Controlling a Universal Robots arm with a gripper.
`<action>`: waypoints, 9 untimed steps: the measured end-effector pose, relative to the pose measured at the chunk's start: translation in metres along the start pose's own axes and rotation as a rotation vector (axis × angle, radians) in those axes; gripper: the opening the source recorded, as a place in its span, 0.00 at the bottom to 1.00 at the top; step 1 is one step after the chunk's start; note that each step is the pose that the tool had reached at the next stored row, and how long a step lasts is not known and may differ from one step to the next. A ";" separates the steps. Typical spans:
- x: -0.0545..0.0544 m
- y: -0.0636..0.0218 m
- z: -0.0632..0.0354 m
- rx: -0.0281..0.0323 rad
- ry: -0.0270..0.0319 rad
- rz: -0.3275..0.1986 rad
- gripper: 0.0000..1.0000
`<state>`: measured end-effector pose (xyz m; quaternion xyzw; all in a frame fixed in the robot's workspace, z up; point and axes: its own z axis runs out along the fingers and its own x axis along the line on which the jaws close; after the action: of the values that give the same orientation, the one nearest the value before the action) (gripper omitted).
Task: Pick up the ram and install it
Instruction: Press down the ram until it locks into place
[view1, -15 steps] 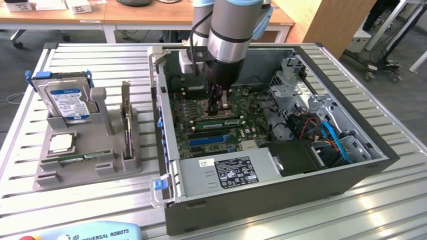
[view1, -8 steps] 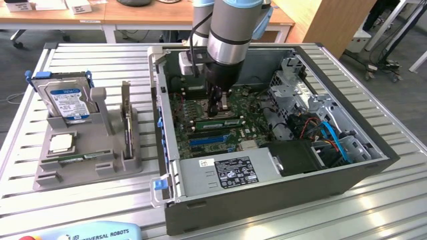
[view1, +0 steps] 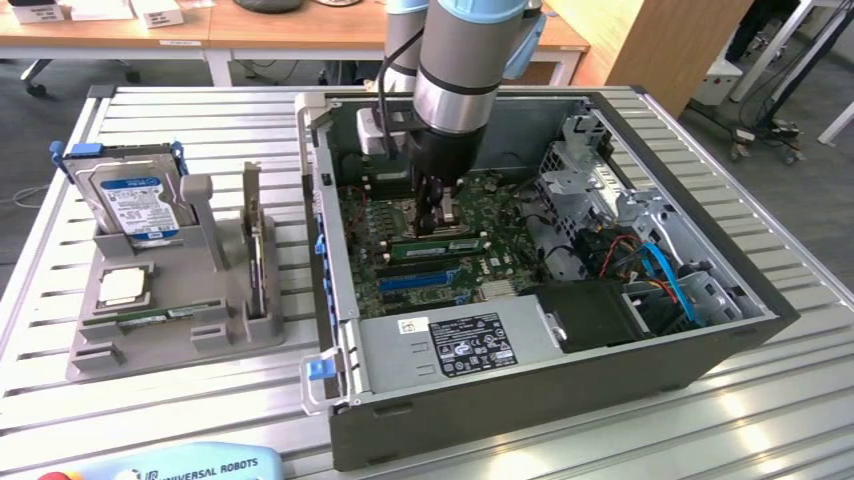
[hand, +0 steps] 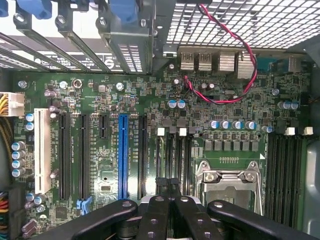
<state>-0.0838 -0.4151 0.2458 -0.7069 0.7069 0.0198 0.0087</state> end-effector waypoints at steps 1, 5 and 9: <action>0.000 0.0000 0.0000 -0.0001 0.0001 0.000 0.10; 0.000 0.0000 0.0007 0.0003 -0.0027 0.000 0.10; 0.000 -0.0001 0.0041 0.0001 -0.0025 0.000 0.10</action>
<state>-0.0838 -0.4151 0.2417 -0.7069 0.7069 0.0206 0.0096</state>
